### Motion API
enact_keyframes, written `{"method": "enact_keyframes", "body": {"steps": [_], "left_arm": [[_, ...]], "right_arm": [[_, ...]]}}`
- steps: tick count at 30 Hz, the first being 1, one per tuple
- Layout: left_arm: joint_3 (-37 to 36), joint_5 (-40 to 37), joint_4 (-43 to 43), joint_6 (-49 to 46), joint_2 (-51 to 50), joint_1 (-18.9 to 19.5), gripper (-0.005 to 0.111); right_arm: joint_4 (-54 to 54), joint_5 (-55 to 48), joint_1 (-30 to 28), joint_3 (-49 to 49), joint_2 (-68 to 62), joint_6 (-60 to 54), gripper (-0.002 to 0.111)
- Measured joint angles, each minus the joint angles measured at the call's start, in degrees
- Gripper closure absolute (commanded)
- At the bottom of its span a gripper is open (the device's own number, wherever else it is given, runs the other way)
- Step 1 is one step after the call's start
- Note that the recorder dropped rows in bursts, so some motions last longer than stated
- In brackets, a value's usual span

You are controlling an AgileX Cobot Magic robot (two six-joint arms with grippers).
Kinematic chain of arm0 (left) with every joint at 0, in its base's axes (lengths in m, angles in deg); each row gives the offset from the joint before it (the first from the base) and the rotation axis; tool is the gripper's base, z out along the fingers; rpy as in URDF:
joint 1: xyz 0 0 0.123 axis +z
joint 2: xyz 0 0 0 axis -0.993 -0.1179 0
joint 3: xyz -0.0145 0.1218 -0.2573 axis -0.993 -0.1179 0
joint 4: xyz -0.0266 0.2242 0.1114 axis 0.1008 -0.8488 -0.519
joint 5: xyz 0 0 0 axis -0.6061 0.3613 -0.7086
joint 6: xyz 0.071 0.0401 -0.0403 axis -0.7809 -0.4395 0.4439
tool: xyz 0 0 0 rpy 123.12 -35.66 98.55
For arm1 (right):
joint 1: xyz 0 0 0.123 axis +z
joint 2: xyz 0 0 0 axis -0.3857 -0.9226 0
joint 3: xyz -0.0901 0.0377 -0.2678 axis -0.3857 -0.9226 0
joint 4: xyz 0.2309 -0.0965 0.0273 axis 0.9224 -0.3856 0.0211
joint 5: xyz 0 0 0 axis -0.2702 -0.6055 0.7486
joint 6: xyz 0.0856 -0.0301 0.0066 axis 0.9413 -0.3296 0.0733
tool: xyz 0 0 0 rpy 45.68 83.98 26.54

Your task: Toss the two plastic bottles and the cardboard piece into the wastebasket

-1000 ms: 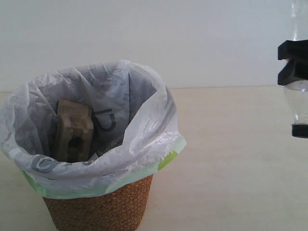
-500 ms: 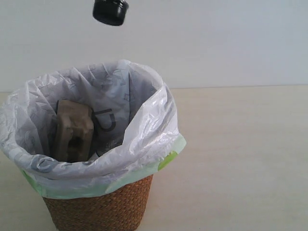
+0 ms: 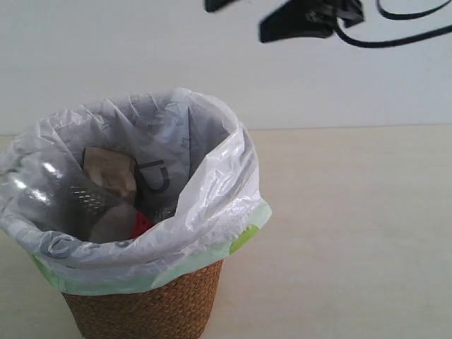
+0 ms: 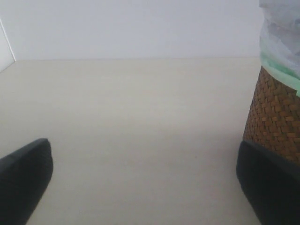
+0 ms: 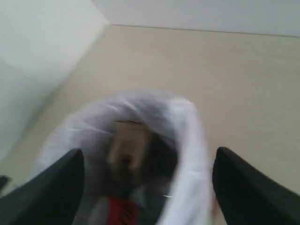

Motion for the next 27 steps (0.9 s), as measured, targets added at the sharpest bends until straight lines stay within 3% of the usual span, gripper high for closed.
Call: {"method": "enact_keyframes", "body": {"steps": [2, 4, 7, 9, 13, 19, 27], "left_arm": [[0.0, 0.0, 0.0, 0.0, 0.0, 0.0, -0.001], [0.0, 0.0, 0.0, 0.0, 0.0, 0.0, -0.001], [0.0, 0.0, 0.0, 0.0, 0.0, 0.0, -0.001], [0.0, 0.0, 0.0, 0.0, 0.0, 0.0, -0.001], [0.0, 0.0, 0.0, 0.0, 0.0, 0.0, -0.001], [0.0, 0.0, 0.0, 0.0, 0.0, 0.0, -0.001], [0.0, 0.0, 0.0, 0.0, 0.0, 0.0, -0.001]], "right_arm": [[-14.3, -1.6, -2.3, -1.8, 0.0, 7.2, 0.041], [-22.1, -1.7, -4.6, -5.9, 0.0, 10.1, 0.041], [-25.3, 0.7, -8.9, -13.5, 0.0, 10.5, 0.042], [-25.9, 2.2, -11.2, -18.6, 0.0, 10.3, 0.058], [-25.2, 3.5, -11.9, -25.0, 0.0, 9.5, 0.108], [-16.7, 5.9, -11.9, -32.6, 0.8, 3.9, 0.108], [1.0, 13.2, -8.5, -46.4, 16.0, -10.2, 0.108]]}}
